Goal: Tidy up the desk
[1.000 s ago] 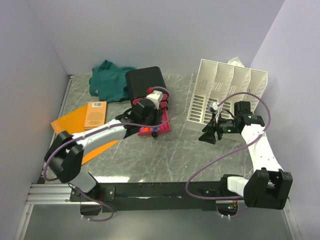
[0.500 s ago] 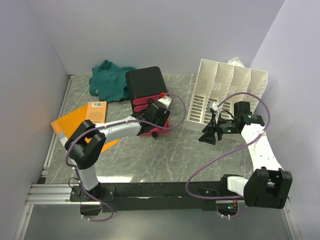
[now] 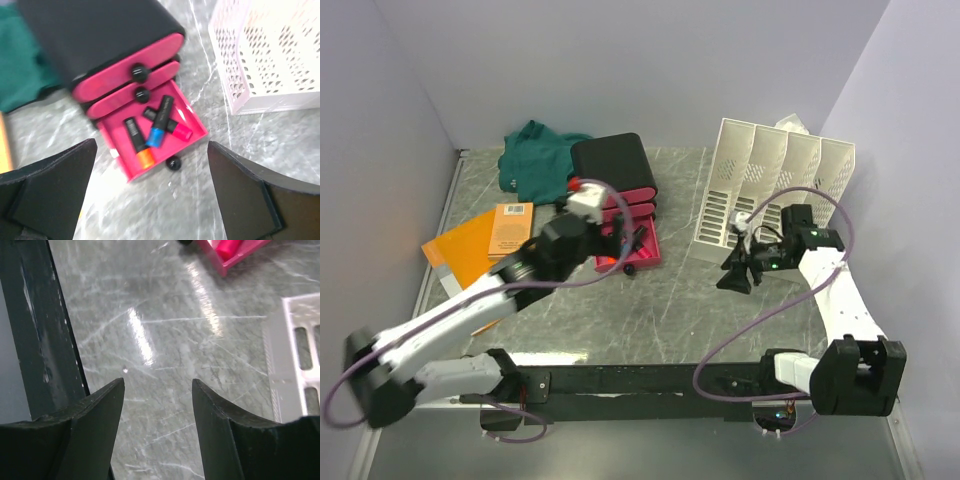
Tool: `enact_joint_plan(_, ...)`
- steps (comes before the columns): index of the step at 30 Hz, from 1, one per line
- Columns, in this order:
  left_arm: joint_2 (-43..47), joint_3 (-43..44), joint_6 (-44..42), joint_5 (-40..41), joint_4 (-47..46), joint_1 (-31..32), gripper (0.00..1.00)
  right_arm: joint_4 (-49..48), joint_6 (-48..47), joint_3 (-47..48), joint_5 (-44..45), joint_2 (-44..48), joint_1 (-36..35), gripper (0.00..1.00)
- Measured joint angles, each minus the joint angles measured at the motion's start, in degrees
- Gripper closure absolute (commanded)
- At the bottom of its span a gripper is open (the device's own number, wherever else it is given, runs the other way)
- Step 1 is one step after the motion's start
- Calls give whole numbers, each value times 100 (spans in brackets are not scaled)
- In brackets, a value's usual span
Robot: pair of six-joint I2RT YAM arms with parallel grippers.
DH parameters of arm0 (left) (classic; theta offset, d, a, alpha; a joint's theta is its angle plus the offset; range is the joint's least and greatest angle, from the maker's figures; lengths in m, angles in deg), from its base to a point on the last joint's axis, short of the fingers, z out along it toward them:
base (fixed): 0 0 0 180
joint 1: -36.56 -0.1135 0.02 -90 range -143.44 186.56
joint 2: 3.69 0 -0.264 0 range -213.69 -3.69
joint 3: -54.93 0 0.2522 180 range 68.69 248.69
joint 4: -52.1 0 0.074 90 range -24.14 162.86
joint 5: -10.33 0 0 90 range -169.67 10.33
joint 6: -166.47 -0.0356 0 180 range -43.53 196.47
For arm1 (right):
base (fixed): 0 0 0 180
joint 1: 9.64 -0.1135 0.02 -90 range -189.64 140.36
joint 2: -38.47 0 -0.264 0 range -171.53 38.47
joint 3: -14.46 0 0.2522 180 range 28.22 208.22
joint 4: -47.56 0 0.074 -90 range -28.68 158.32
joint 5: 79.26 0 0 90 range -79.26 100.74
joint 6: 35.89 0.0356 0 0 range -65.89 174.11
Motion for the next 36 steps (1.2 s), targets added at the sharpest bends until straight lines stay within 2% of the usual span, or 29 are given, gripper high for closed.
enact_joint_plan(3, 1172, -487, 181, 90, 234, -120, 1, -157, 15, 2, 463, 26, -704, 39)
enact_joint_plan(6, 2026, -905, 345, 201, 485, -262, 1, -603, 83, 2, 1154, 109, -1821, 50)
enact_joint_plan(7, 2269, -1047, 402, 280, 608, -297, 0, -754, 103, 7, 1381, 129, -2173, 62)
enact_joint_plan(10, 2708, -1305, 518, 459, 962, -321, 1, -1187, 221, 179, 2024, -7, -3008, 86)
enact_joint_plan(13, 2894, -1462, 581, 682, 1182, -321, 0, -1484, 402, 765, 2680, -710, -3679, 94)
enact_joint_plan(17, 2922, -1513, 605, 955, 1335, -321, 0, -1941, 549, 1604, 3585, -2046, -4415, 95)
enact_joint_plan(22, 2911, -1513, 662, 1187, 1414, -332, 1, -2070, 601, 2046, 4395, -3193, -5095, 94)
enact_joint_plan(29, 2975, -1513, 706, 1357, 1462, -332, 0, -2450, 918, 2286, 5156, -4000, -5316, 88)
enact_joint_plan(32, 3058, -1513, 713, 1440, 1464, -332, 1, -2699, 1051, 2321, 5495, -4273, -5327, 83)
enact_joint_plan(35, 3165, -1513, 721, 1510, 1464, -332, 0, -3034, 1279, 2334, 5923, -4527, -5327, 67)
enact_joint_plan(36, 3171, -1513, 723, 1526, 1462, -332, 1, -3108, 1346, 2341, 6017, -4572, -5327, 64)
